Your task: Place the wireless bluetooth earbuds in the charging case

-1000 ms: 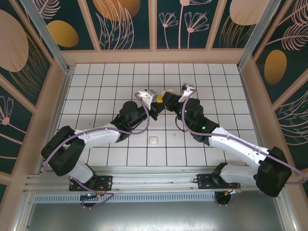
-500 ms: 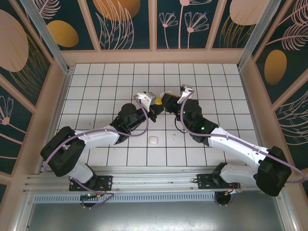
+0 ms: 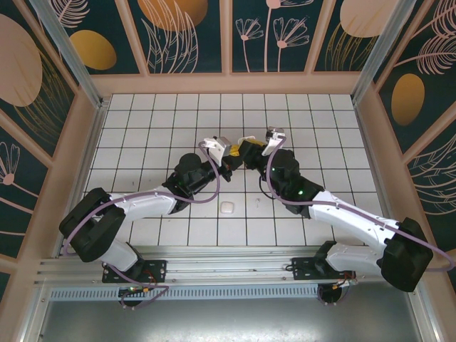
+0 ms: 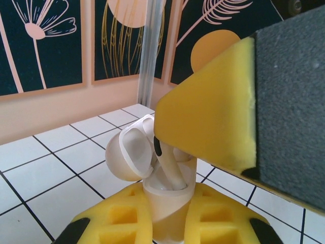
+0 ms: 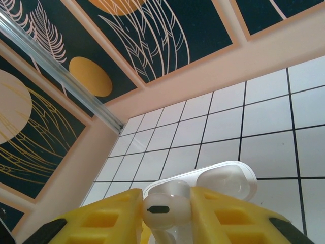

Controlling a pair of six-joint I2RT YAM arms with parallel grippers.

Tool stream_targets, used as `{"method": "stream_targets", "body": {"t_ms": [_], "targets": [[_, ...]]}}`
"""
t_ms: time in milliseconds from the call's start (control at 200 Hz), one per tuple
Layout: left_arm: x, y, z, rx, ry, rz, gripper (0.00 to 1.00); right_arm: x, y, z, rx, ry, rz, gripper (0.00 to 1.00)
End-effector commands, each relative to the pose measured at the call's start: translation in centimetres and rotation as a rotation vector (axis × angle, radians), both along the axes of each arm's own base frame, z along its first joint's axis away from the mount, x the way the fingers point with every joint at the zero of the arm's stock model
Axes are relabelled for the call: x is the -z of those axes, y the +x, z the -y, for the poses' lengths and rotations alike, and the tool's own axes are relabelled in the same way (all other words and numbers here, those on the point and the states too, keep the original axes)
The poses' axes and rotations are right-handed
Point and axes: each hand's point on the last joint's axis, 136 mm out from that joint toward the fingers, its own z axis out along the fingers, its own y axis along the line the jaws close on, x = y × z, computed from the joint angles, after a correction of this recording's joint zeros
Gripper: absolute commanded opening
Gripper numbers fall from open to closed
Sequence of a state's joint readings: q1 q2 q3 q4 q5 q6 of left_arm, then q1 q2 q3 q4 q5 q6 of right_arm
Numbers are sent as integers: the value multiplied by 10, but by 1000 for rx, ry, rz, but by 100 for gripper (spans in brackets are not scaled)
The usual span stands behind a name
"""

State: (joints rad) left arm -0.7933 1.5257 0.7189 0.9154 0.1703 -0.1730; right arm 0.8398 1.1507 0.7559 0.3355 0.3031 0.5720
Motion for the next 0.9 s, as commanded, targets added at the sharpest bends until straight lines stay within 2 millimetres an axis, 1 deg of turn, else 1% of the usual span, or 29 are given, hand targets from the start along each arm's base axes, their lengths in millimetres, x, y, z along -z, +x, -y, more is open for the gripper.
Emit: {"method": "stream_targets", "body": {"t_ms": [0,165,325,415,566,891], "targets": [[-66,-23,5,65,-147,167,0,30,-8,-5,-34,-76,-38,32],[-71,-23,3,53,-154,175,0,31,-13,-5,-55,-58,-31,35],[-70,-22,3,51,-153,171,0,30,-13,-2,-46,-58,-32,36],[-71,-22,3,52,-155,171,0,28,-14,-2,-47,-49,-33,40],[-69,-23,3,55,-152,164,0,19,-15,2,-35,-29,-32,43],[-63,-21,4,54,-147,124,0,-8,-16,14,9,-6,-40,48]]}}
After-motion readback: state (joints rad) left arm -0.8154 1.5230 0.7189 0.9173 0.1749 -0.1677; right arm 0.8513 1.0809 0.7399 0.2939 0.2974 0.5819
